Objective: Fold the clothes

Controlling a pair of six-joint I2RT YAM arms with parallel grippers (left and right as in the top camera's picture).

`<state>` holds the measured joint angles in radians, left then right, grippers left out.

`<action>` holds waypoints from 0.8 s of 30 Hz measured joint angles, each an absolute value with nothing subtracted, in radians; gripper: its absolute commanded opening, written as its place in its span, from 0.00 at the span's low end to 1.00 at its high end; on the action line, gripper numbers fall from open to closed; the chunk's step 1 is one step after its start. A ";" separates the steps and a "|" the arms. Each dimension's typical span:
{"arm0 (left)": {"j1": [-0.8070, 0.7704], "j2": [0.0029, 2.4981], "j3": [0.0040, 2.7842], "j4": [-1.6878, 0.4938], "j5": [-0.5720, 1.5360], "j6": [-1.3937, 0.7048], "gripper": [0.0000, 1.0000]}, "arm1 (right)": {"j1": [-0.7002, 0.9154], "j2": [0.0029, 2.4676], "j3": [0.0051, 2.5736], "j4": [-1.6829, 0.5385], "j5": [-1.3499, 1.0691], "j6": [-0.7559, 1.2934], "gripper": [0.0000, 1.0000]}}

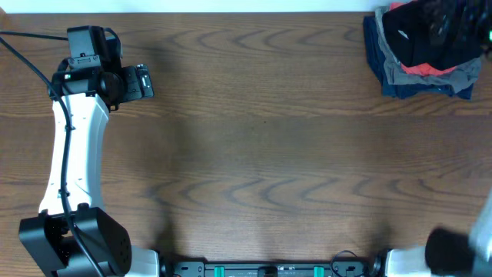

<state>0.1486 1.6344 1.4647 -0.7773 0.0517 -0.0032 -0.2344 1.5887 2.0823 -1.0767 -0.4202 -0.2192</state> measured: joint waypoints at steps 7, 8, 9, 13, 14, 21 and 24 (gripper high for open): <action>0.149 1.634 1.465 -0.778 0.052 -0.004 0.98 | -0.180 1.434 2.082 -1.216 -0.520 -0.220 0.99; 0.149 1.634 1.465 -0.778 0.052 -0.004 0.98 | -0.179 1.422 2.082 -1.221 -0.524 -0.220 0.99; 0.149 1.634 1.465 -0.777 0.052 -0.003 0.98 | -0.179 1.410 2.082 -1.224 -0.526 -0.220 0.99; 0.149 1.634 1.465 -0.778 0.052 -0.003 0.98 | -0.179 1.356 2.082 -1.228 -0.531 -0.220 0.99; 0.149 1.634 1.465 -0.777 0.052 -0.003 0.98 | -0.179 1.349 2.082 -1.230 -0.532 -0.220 0.99; 0.149 1.634 1.465 -0.777 0.052 -0.003 0.98 | -0.179 1.309 2.082 -1.230 -0.534 -0.220 0.99; 0.149 1.634 1.465 -0.777 0.052 -0.004 0.98 | -0.178 1.304 2.072 -1.228 -0.517 -0.220 0.99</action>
